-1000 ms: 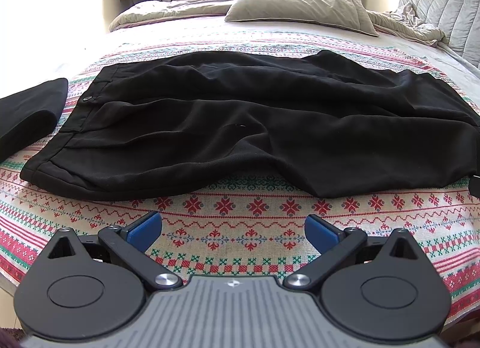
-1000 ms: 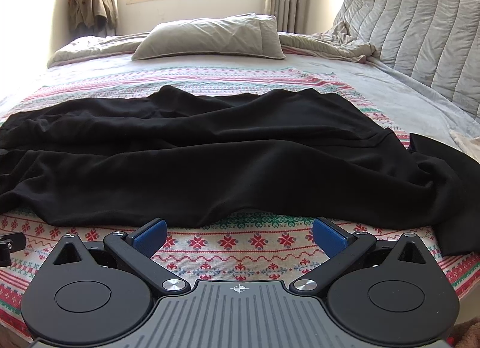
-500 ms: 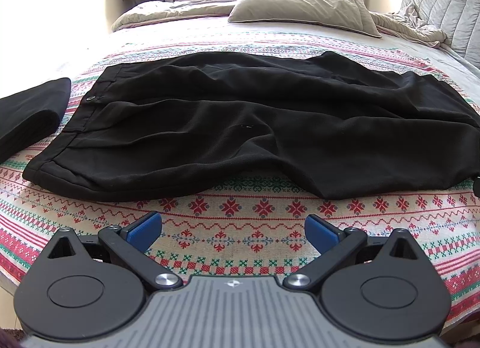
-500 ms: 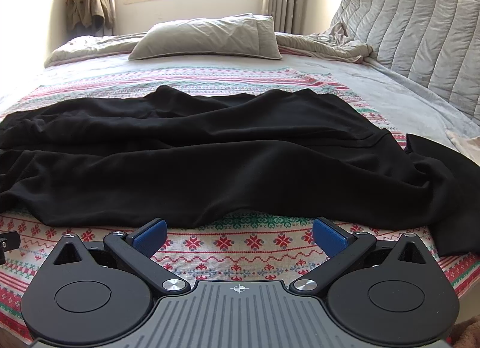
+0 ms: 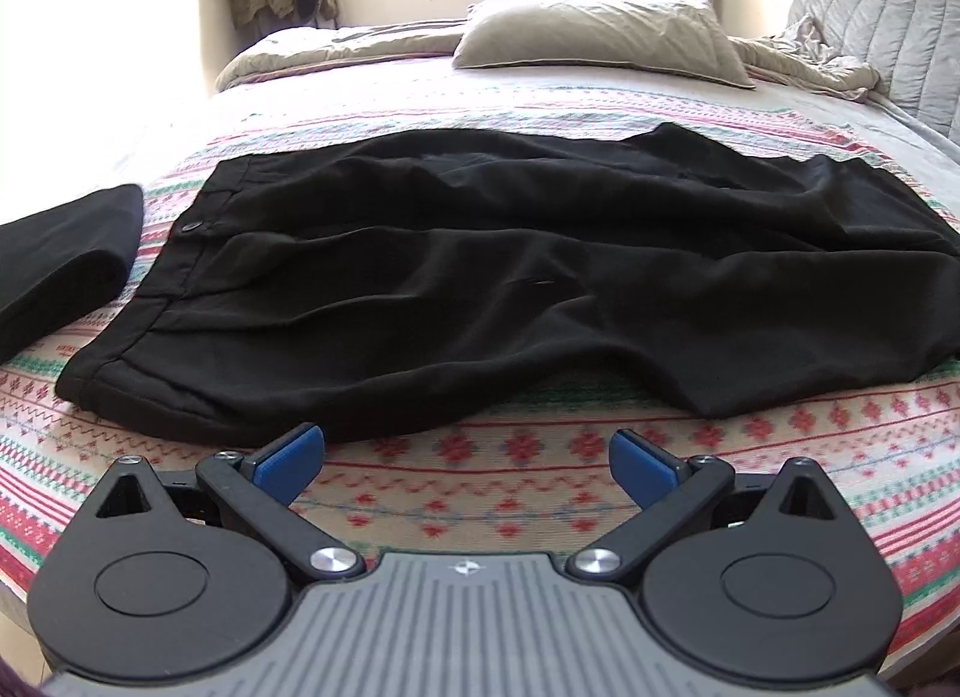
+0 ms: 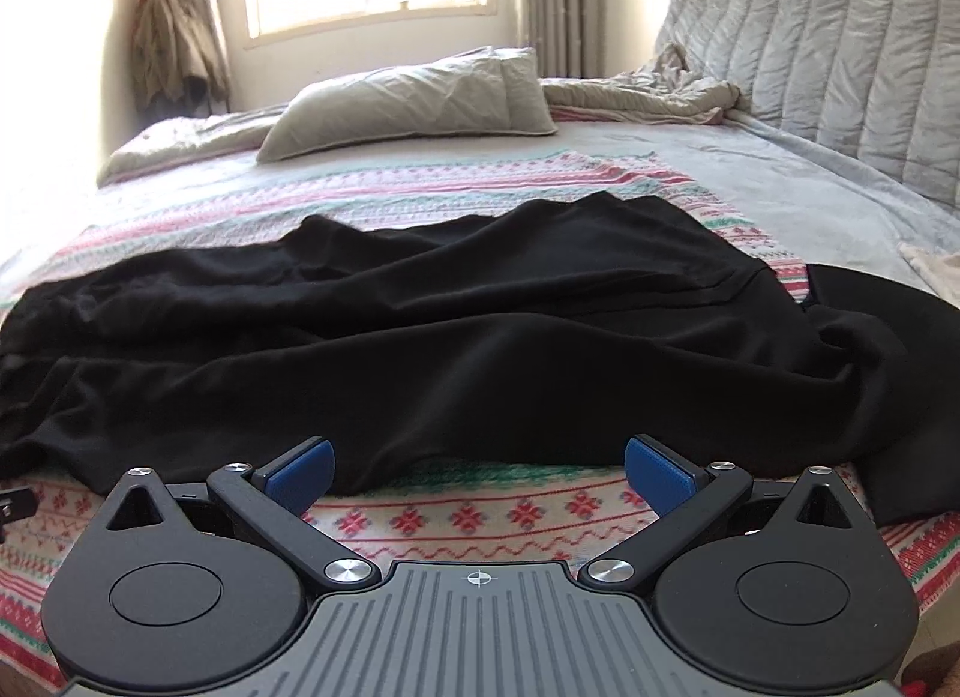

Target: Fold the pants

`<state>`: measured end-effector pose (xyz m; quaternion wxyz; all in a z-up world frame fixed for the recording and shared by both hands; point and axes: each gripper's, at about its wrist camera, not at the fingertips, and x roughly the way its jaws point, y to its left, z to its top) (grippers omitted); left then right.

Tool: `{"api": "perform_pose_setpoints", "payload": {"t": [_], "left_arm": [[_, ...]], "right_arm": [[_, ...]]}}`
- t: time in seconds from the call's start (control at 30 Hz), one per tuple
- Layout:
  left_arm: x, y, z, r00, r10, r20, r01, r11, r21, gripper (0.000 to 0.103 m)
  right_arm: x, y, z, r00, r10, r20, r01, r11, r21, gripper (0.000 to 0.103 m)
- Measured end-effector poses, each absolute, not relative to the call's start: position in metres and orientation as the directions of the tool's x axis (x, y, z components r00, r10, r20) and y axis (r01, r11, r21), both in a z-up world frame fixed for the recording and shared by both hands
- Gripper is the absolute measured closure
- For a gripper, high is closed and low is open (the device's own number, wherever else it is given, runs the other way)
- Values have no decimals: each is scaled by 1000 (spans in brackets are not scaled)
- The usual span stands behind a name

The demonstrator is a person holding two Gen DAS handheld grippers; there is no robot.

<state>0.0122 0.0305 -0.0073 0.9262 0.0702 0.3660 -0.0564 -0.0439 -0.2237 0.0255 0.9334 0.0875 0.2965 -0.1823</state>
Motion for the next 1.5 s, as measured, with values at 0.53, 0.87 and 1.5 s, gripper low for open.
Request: {"api": "perform_pose_setpoints", "payload": {"t": [0.53, 0.87, 1.5], "left_arm": [[43, 153, -19, 702, -78, -708, -82, 978, -190, 0], [32, 195, -23, 792, -119, -599, -196, 879, -434, 9], [27, 250, 13, 849, 48, -526, -330, 826, -457, 89]], "right_arm": [[-77, -324, -6, 670, -265, -693, 565, 788, 245, 0], [-83, -354, -25, 687, -331, -647, 655, 668, 354, 13], [-105, -387, 14, 725, -437, -533, 662, 656, 363, 102]]}}
